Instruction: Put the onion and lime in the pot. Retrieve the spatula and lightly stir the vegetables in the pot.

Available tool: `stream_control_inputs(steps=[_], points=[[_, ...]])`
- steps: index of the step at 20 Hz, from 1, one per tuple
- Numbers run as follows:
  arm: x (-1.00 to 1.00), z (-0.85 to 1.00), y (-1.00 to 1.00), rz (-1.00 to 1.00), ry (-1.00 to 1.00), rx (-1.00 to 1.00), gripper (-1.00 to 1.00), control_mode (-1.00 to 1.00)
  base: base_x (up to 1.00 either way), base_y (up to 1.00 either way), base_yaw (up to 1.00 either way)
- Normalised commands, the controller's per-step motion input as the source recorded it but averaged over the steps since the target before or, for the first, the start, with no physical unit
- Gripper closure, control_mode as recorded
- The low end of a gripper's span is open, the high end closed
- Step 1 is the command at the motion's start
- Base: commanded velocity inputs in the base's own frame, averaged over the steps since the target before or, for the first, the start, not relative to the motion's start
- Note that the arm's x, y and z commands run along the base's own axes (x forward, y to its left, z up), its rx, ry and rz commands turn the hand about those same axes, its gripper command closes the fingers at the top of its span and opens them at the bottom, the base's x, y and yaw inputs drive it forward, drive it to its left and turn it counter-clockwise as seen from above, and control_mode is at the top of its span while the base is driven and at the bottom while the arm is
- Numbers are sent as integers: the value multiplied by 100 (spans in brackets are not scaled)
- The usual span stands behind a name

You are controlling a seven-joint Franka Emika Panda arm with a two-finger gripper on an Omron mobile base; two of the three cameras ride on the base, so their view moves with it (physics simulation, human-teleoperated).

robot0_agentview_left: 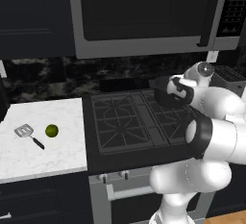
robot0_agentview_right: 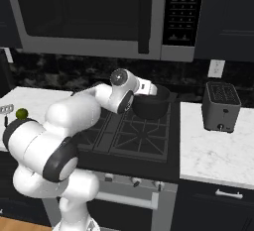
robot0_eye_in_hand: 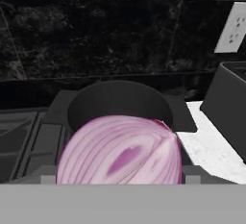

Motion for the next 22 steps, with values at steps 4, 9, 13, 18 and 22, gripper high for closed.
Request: stream_control_inputs(steps=[4,9,13,18,22], points=[[75,-26,-3,0,5,0,100,-100,0,0,0],[65,-37,-9,0,6,2,100,-100,0,0,0],[53,-41,-28,0,5,5,100,-100,0,0,0],[35,-41,-32,0,6,6,100,-100,0,0,0],[21,-34,-6,0,4,1,100,-100,0,0,0]])
